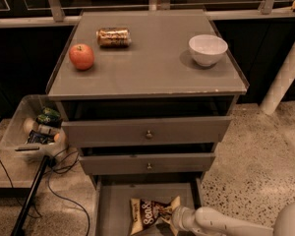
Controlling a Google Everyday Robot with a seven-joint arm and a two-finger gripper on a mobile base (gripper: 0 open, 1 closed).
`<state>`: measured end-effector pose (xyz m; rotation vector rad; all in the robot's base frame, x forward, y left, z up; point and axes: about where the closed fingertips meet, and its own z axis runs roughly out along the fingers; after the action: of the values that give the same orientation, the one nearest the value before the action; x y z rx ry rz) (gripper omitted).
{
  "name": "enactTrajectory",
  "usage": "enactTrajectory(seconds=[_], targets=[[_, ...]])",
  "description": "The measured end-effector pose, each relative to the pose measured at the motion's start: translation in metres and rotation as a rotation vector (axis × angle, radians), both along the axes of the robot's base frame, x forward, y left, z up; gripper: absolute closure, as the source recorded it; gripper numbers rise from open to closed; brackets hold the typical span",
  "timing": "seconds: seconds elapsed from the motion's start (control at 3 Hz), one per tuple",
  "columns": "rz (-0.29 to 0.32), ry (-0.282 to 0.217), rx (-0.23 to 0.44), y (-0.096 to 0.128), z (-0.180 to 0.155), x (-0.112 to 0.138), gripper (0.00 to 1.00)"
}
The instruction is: Place brown chip bag into bottom drawer
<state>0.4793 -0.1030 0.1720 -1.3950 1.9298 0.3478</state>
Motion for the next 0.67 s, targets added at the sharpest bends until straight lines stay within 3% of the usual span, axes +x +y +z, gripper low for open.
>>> enactTrajectory(seconds=[0.67], targets=[[0.000, 0.000, 0.000, 0.0001, 0.0000, 0.0000, 0.34]])
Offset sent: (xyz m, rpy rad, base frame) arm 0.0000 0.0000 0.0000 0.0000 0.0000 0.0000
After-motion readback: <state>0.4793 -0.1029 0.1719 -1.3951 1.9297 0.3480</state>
